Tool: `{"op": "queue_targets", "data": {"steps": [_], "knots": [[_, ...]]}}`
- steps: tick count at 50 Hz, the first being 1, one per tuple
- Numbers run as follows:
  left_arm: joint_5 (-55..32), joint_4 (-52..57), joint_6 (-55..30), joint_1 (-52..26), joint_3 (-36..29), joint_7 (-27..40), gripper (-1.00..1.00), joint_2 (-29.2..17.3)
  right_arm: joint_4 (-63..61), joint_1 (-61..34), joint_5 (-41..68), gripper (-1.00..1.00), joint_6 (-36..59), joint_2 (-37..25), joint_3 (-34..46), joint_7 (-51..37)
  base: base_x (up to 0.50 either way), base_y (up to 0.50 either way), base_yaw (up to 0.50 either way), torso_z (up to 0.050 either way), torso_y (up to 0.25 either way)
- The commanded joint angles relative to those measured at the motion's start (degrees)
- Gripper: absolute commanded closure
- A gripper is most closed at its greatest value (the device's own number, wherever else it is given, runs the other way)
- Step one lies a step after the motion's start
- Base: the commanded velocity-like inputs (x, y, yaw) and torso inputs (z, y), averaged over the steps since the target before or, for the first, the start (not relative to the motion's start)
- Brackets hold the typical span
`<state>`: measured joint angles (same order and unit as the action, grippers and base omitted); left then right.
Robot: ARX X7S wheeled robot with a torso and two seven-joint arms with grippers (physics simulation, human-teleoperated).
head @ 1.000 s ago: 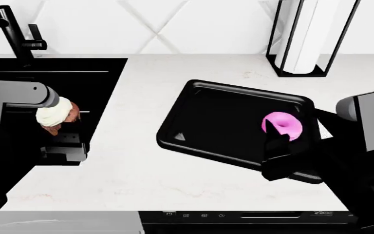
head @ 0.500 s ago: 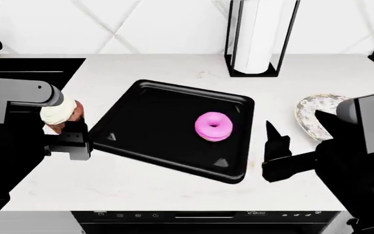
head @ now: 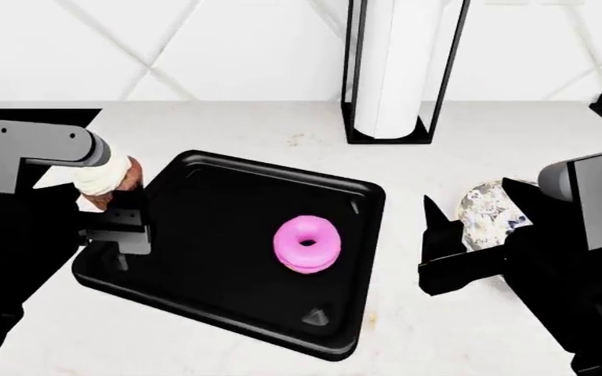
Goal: Move the dessert items from the plate to the tray.
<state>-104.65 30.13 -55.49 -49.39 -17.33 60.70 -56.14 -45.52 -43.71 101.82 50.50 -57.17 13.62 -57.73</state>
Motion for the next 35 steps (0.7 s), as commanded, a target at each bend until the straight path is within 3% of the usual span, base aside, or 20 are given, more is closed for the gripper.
{"op": "queue_targets", "data": {"steps": [1,11,18,35], "knots": [[0.0,-3.5,-3.4,-7.9,-4.3,0.5,1.00,4.4,-0.2,0.9,-0.6,-1.00,-0.6,0.4,-0.2,0.3,0.00,0.00,0.00,0.000,0.000],[13.1,-16.8,-9.1,-19.5,-12.7,-10.0,1.00,15.2,-0.1,2.6,-2.0,-1.00,-1.4,0.6,-0.8,1.5,0.00,0.00,0.00,0.000,0.000],[21.3,-23.9,-8.2,-22.4,-17.5,-18.0,1.00,21.0,-0.1,4.3,-2.8,-1.00,-2.1,0.0,-1.7,2.5,0.00,0.00,0.00,0.000,0.000],[27.4,-27.3,-3.9,-18.5,-21.1,-23.4,1.00,24.0,-0.7,3.9,-2.1,-1.00,-2.4,-0.7,-2.1,2.1,0.00,0.00,0.00,0.000,0.001]]}}
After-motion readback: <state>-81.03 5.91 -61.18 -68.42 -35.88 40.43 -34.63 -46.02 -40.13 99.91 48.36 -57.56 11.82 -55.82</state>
